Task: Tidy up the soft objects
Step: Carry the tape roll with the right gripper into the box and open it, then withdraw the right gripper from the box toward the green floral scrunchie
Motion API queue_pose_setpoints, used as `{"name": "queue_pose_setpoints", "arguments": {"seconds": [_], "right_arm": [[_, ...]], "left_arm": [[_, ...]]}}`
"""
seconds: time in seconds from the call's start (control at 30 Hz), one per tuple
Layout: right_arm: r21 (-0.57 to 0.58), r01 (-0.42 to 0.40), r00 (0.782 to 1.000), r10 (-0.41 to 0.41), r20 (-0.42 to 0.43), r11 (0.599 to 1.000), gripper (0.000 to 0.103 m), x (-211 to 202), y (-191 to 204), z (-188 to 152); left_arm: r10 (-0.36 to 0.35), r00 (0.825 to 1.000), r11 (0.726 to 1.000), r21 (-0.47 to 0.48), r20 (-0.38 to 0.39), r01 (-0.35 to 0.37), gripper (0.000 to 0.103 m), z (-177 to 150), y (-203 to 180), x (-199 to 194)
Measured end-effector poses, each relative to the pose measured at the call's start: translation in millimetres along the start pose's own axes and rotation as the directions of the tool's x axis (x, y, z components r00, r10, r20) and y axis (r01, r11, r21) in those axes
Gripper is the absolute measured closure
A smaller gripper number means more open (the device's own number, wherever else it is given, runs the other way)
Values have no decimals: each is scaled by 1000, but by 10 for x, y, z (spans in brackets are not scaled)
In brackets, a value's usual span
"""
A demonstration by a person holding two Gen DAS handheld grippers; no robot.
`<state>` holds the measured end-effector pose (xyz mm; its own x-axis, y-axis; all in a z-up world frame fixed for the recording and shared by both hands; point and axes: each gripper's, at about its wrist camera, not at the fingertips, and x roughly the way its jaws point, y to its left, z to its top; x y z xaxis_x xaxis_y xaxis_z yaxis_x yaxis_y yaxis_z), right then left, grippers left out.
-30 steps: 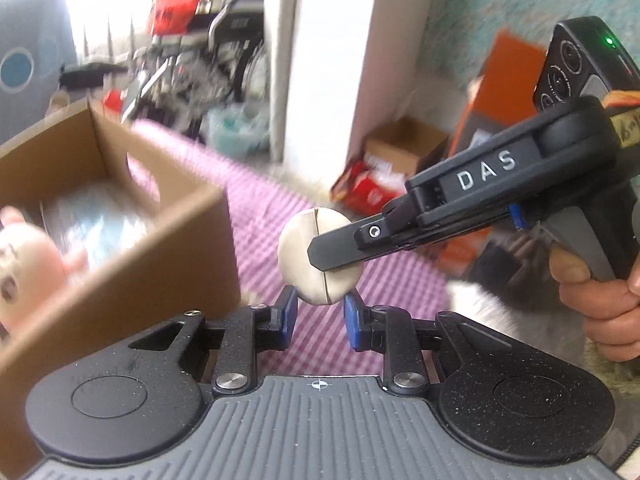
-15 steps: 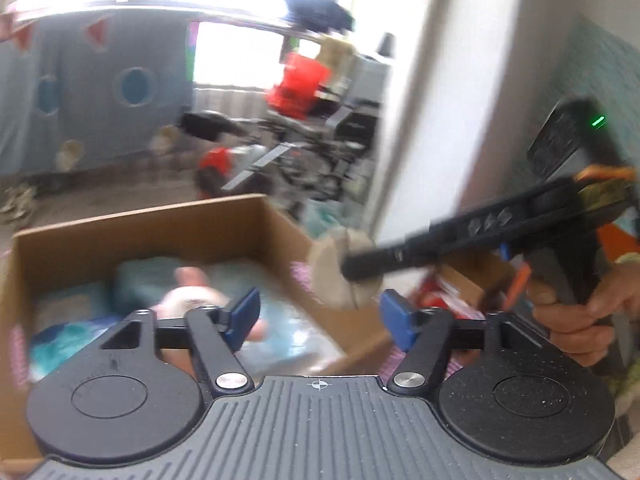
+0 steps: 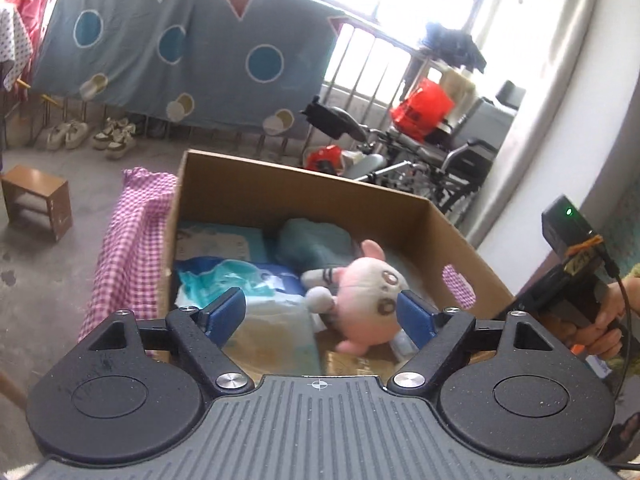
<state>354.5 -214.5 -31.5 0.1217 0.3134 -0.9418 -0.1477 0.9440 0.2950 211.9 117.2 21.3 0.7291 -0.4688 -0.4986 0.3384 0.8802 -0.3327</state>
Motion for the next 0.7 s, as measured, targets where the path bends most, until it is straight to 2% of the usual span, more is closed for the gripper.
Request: {"name": "queue_pose_setpoints", "arguments": {"seconds": [0.1,0.2,0.27,0.4,0.5,0.63,0.7], "right_arm": [[-18,64,998,-64,-29,998,88,9,40,16],[-47,104,994,-105,-20,993,74,-53,135,14],[-63,130,991,-130,2,989,69,-102,181,-12],[-73,167,985,-164,47,983,64,-235,239,-21],[-70,203,976,-196,92,977,62,-334,258,-22],[-39,121,980,-113,166,992,62,-509,305,-70],[-60,79,968,-62,244,995,62,-650,387,-163]], "left_arm": [[-2,1000,1000,-19,10,2,17,-1,98,-28],[-13,1000,1000,-20,17,13,14,-10,133,-50],[-18,1000,1000,-17,23,18,14,-21,156,-55],[-30,999,999,-17,30,30,13,-61,200,-99],[-33,999,999,-16,33,33,9,-85,206,-136],[-18,999,1000,-12,35,19,7,-116,221,-191],[-21,999,1000,-10,29,21,5,-123,223,-228]]}}
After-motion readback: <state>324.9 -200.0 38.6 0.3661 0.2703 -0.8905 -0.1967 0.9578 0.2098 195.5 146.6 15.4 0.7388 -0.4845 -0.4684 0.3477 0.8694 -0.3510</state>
